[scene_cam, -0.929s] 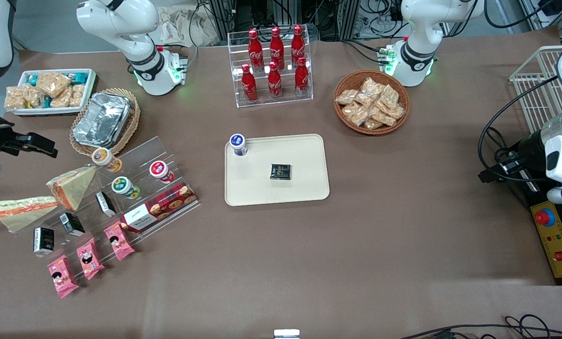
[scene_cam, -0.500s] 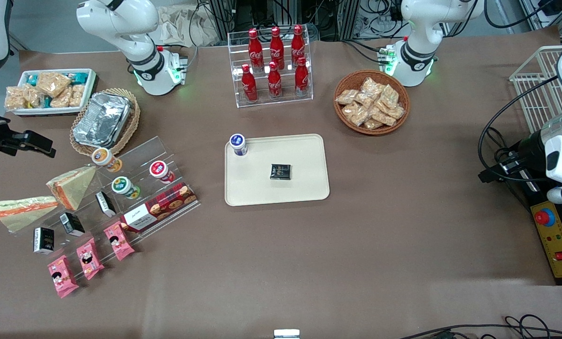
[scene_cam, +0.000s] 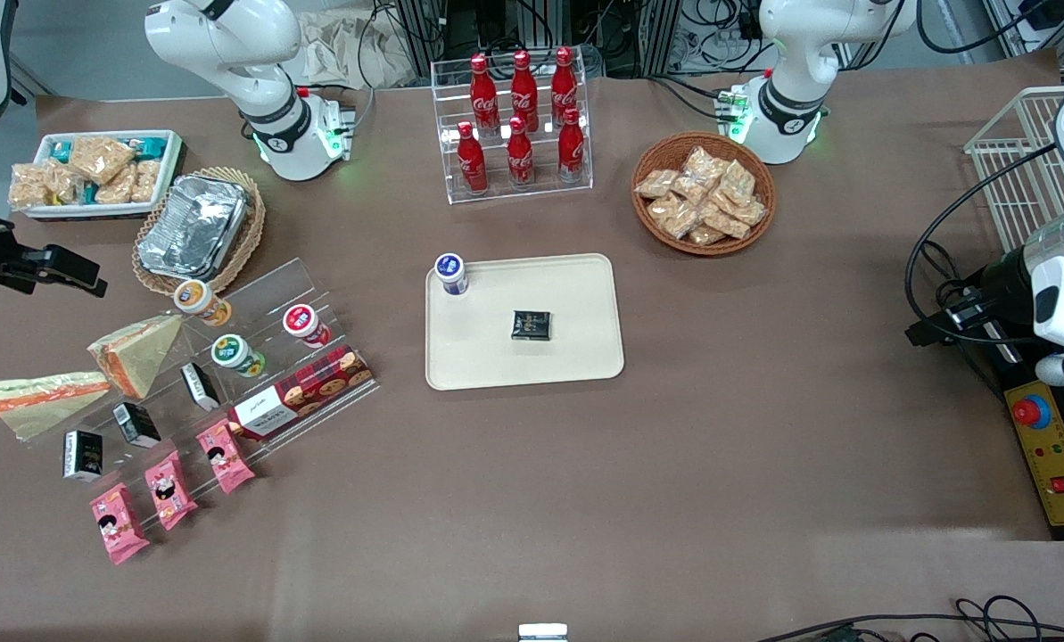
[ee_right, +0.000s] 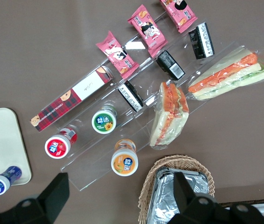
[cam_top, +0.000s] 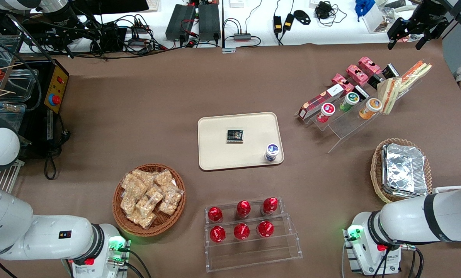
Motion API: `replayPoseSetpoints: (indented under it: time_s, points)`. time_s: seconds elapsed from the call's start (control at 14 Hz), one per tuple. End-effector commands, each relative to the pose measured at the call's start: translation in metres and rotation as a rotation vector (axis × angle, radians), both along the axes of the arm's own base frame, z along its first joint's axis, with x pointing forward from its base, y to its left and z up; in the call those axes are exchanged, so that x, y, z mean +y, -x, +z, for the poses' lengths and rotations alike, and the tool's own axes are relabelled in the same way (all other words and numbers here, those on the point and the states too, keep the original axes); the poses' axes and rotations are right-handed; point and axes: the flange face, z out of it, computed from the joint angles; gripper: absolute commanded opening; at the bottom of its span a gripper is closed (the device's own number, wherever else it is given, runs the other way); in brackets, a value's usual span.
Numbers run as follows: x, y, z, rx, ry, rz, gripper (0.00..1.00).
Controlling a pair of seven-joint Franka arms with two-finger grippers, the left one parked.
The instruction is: Place sandwich on tray
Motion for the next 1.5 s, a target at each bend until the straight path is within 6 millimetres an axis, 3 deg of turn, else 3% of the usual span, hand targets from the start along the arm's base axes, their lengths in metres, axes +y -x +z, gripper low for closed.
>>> replayPoseSetpoints:
  time_s: [0.0, 0.21, 0.29, 0.5, 0.71, 0.79, 0.93, 1.07, 1.14, 1.43]
  points:
    - [-0.004, 0.004, 0.008, -0.001, -0.021, -0.012, 0.99]
    - [-0.014, -0.001, -0.001, -0.003, -0.02, -0.053, 0.99]
    - [-0.033, -0.002, -0.006, -0.003, -0.019, -0.134, 0.99]
    - [-0.057, -0.001, -0.018, 0.021, -0.01, -0.384, 0.99]
    - [-0.068, -0.007, -0.036, 0.046, -0.019, -0.625, 0.99]
    - [-0.085, -0.006, -0.043, 0.054, -0.017, -0.664, 0.99]
    - [-0.126, -0.01, -0.067, 0.088, -0.078, -0.77, 0.99]
    - [-0.141, -0.014, -0.077, 0.082, -0.096, -0.826, 0.99]
    - [-0.158, -0.014, -0.081, 0.059, -0.058, -0.897, 0.99]
    - [-0.174, -0.043, -0.129, -0.006, 0.048, -0.972, 0.99]
